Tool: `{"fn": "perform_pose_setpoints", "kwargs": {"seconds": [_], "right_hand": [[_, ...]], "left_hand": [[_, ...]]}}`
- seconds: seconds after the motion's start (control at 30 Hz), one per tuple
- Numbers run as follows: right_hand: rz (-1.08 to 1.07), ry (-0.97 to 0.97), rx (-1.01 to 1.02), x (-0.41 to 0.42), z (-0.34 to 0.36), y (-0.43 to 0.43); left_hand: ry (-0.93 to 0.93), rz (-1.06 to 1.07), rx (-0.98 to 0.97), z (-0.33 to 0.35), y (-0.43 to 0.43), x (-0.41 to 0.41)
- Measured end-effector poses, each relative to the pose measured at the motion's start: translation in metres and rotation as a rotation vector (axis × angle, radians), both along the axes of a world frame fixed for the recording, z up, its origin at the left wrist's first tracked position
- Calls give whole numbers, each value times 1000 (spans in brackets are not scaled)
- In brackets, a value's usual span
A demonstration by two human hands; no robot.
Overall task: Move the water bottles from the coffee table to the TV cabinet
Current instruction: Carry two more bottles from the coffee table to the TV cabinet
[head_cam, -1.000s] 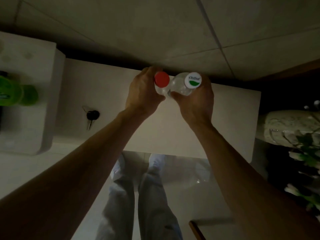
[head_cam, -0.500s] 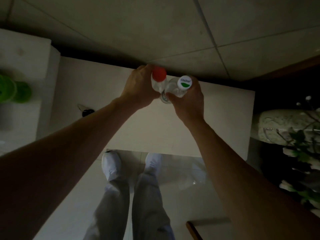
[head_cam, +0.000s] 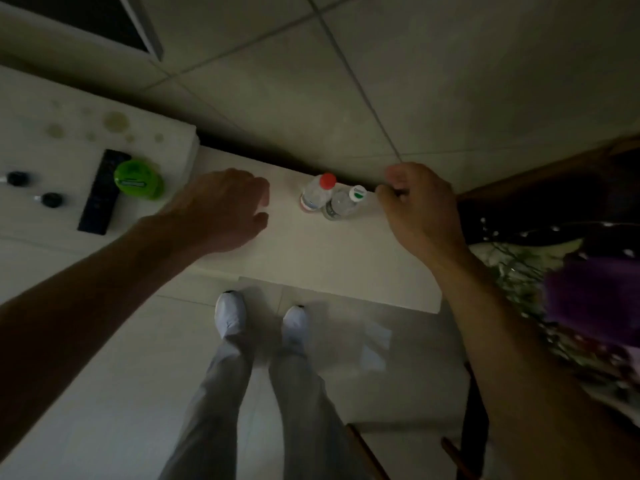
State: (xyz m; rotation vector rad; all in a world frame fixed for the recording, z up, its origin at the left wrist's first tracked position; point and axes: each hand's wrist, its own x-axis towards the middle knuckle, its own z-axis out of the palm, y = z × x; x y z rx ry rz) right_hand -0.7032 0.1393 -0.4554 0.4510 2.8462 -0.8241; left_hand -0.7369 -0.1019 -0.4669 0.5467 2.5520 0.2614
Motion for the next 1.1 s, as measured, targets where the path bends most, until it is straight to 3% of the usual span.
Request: {"fn": "perform_pose_setpoints", "kwargs": {"seconds": [0.27,0.57,1.1], "right_hand": [[400,-72,48,58,96,-61],[757,-188,87,131,172,-106],[1261,-100,52,286,290,-288]], "left_hand": [[115,32,10,133,-26,100],[5,282,-31,221,-41,210],[166,981,95,307,-183,485]]}}
